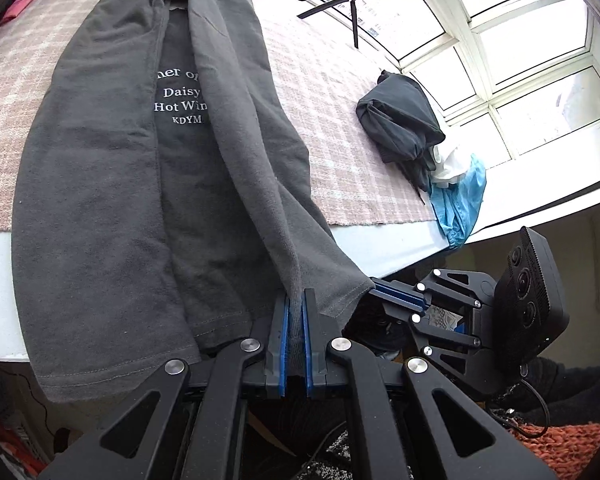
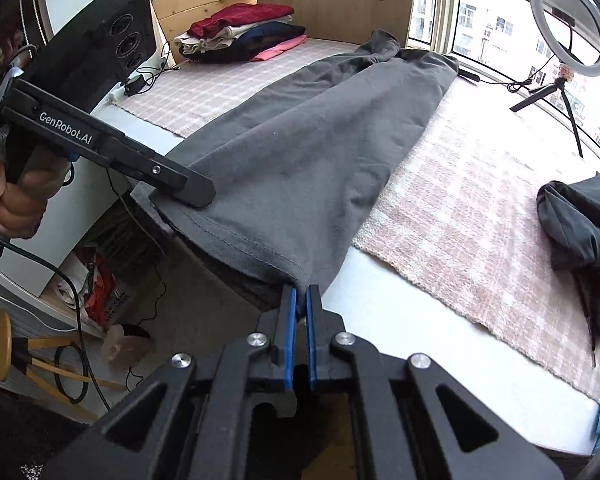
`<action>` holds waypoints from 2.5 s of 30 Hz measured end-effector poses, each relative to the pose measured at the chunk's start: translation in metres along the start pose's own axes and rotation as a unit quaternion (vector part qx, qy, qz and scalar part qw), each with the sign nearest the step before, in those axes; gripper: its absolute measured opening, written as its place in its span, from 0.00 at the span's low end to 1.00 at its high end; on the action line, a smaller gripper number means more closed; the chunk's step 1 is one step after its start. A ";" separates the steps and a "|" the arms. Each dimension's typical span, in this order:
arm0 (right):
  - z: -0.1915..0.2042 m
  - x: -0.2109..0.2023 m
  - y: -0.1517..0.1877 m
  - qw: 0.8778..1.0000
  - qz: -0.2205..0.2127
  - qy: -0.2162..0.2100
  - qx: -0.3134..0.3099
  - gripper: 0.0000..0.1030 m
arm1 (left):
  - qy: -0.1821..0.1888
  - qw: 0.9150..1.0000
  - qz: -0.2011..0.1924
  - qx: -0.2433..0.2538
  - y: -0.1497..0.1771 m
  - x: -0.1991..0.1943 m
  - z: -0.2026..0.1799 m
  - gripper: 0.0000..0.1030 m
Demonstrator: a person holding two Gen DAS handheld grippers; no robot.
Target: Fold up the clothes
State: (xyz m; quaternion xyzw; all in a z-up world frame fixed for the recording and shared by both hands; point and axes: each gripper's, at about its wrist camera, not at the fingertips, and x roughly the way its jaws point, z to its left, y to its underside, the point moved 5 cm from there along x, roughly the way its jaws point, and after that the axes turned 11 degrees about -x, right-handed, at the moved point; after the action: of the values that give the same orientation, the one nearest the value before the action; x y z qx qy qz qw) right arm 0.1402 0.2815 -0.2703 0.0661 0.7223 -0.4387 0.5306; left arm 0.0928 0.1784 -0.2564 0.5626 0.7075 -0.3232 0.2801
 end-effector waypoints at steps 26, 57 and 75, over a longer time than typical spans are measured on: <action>-0.145 0.091 -0.089 0.959 0.054 -0.142 0.238 0.36 | -0.171 0.967 -0.037 0.188 0.037 -0.001 -0.082 0.30; -0.203 0.137 -0.148 0.968 0.132 -0.124 0.176 0.35 | -0.128 0.980 -0.003 0.155 0.000 0.020 -0.079 0.18; -0.081 0.069 -0.039 0.933 0.166 -0.239 0.214 0.35 | -0.188 0.973 -0.129 -0.028 0.054 -0.072 0.034 0.23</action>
State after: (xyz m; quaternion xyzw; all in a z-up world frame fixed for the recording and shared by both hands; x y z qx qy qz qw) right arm 0.0316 0.2891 -0.3008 0.1907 0.4422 -0.4909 0.7260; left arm 0.1616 0.1162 -0.2309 0.3880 0.7175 -0.4363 0.3799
